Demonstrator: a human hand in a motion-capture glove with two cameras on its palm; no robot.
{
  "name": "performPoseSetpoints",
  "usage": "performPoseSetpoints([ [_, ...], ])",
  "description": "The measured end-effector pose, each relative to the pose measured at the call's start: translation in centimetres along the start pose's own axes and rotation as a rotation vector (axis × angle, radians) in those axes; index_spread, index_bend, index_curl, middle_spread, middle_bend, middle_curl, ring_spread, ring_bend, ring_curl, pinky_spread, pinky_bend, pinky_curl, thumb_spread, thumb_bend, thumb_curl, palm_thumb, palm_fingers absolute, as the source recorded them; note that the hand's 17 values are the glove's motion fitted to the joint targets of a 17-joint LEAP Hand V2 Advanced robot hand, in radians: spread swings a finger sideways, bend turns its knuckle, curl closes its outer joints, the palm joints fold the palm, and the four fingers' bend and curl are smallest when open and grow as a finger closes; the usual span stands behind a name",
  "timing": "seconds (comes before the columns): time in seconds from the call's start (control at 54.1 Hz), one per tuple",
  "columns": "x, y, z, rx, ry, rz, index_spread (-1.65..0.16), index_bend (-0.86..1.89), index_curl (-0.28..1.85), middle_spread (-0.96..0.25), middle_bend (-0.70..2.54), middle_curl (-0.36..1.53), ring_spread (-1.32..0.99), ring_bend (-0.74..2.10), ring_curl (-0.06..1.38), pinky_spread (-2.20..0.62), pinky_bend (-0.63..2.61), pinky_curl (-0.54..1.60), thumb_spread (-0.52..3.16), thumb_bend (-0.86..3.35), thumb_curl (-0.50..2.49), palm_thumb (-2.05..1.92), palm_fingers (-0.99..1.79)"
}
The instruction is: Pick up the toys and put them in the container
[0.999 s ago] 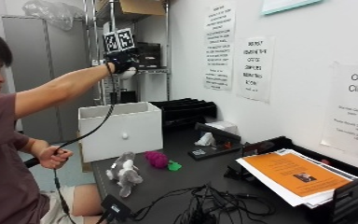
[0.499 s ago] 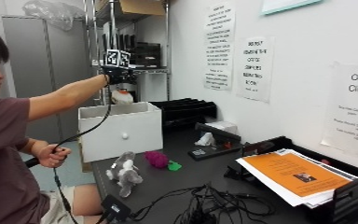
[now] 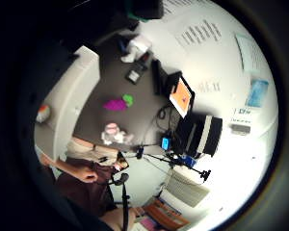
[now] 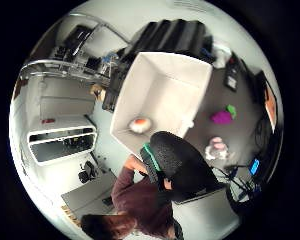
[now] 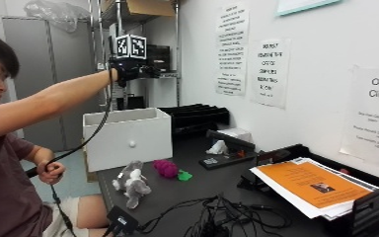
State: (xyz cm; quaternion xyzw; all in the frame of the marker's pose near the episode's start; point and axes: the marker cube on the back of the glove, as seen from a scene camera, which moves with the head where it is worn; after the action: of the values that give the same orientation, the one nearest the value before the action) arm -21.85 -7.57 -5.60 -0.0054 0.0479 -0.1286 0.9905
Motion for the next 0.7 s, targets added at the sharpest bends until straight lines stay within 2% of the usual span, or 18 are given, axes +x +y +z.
performPoseSetpoints([
  [0.129, 4.6, 4.4, 4.0, -0.040, 0.020, 0.009, -0.24, 0.03, 0.21, -0.01, 0.09, 0.23, 0.05, 0.19, 0.31, 0.07, 0.93, 0.40, 1.20, -0.04, 0.42, -0.04, -0.39],
  [0.333, 9.2, 10.2, 16.6, -0.142, 0.021, -0.024, -0.23, 0.03, 0.15, 0.00, 0.11, 0.21, 0.05, 0.19, 0.32, 0.06, 0.88, 0.38, 1.20, -0.04, 0.36, -0.04, -0.35],
  [0.518, 10.0, 11.3, 29.4, -0.207, -0.094, -0.043, -0.22, 0.02, 0.12, 0.02, 0.13, 0.21, 0.04, 0.25, 0.34, 0.06, 0.86, 0.37, 1.19, -0.03, 0.34, -0.02, -0.28],
  [0.647, 10.6, 11.0, 35.6, -0.274, -0.071, -0.034, -0.20, 0.04, 0.11, 0.05, 0.16, 0.22, 0.04, 0.31, 0.37, 0.05, 0.83, 0.36, 1.19, -0.01, 0.34, 0.03, -0.21],
  [0.703, 10.6, 10.4, 37.8, -0.254, -0.078, -0.029, -0.19, 0.02, 0.10, 0.06, 0.18, 0.24, 0.04, 0.36, 0.38, 0.04, 0.82, 0.36, 1.18, -0.01, 0.35, 0.06, -0.19],
])
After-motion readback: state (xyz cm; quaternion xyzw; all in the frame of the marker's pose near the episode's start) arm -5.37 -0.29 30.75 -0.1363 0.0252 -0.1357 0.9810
